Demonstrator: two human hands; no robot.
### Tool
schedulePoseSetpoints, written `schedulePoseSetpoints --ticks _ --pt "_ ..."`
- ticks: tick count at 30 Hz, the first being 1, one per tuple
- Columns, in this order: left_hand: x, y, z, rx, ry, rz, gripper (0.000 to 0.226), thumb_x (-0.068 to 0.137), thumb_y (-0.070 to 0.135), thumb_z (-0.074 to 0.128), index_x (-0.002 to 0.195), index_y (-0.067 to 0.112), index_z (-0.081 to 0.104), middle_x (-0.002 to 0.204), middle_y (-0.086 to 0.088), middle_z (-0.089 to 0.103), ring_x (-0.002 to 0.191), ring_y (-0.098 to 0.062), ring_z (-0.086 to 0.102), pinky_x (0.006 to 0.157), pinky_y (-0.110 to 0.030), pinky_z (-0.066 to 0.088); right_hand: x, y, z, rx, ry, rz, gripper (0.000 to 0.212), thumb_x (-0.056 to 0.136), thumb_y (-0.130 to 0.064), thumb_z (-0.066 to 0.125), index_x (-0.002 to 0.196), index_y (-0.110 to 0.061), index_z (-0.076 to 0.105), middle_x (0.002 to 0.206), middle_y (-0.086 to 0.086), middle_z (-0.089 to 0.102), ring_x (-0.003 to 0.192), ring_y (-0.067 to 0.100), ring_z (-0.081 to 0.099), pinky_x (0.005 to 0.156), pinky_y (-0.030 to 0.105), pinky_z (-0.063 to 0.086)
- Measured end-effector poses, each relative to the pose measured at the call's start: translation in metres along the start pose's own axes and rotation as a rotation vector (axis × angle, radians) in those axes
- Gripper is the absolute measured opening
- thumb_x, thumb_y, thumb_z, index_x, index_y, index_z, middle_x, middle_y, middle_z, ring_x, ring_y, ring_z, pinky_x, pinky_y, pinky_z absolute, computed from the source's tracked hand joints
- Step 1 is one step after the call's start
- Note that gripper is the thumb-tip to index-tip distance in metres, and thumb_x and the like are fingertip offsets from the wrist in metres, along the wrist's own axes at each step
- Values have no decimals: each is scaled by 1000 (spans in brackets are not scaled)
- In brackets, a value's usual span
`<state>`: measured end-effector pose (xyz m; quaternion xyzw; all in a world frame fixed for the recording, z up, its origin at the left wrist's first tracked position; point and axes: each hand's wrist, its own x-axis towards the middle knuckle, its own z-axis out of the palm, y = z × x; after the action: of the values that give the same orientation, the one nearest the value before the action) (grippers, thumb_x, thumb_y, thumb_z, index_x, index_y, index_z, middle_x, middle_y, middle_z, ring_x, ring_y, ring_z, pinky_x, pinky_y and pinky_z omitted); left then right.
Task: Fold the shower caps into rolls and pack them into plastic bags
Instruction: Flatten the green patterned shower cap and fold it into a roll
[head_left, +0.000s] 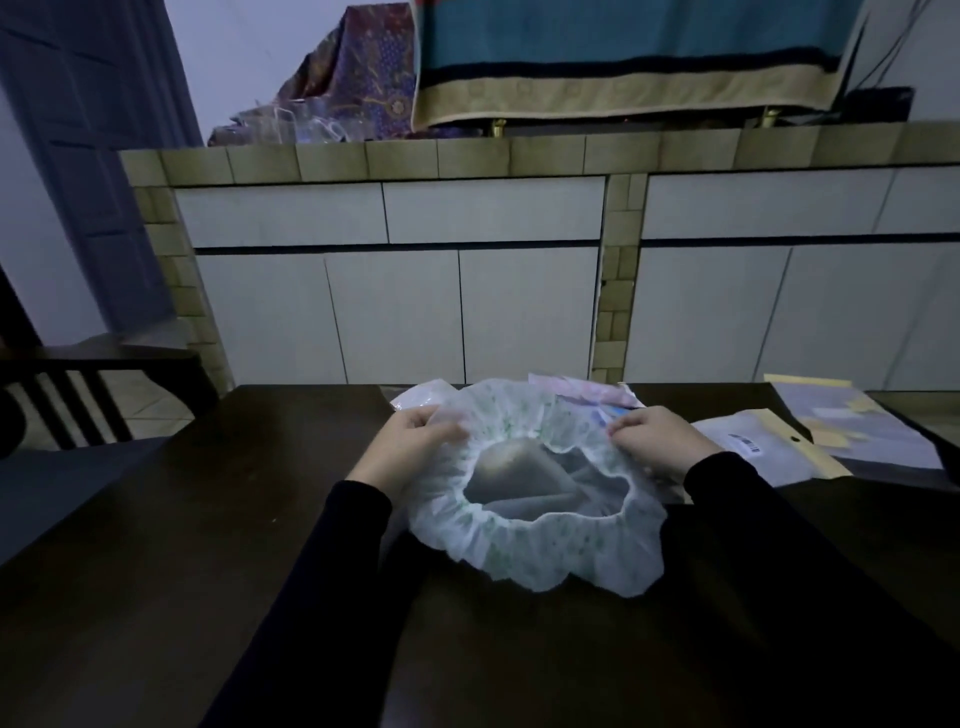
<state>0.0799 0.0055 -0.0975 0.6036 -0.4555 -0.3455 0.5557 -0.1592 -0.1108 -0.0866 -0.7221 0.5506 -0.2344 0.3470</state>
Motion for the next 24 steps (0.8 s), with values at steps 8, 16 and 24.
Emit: schedulePoseSetpoints --ticks 8,16,24 --pt "-8 14 4 577 64 423 55 81 21 74 51 21 28 51 8 22 52 -8 22 51 -25 17 -19 -38 16 -41 -243 -543 67 83 0 52 140 -34 44 143 -13 43 129 1 40 100 18 35" --pt "-10 13 9 336 193 249 22 79 46 73 78 24 73 73 15 67 67 6 58 62 -9 40 -8 -47 44 -88 216 -415 29 89 -37 62 112 -20 60 103 1 64 97 20 59 82 31 45" --pt "-13 14 2 88 -94 -147 23 82 34 71 72 14 66 57 4 60 49 -13 56 51 -24 36 -1 -9 19 73 340 -85 19 89 -22 54 97 -6 57 92 6 57 94 29 58 79 32 43"
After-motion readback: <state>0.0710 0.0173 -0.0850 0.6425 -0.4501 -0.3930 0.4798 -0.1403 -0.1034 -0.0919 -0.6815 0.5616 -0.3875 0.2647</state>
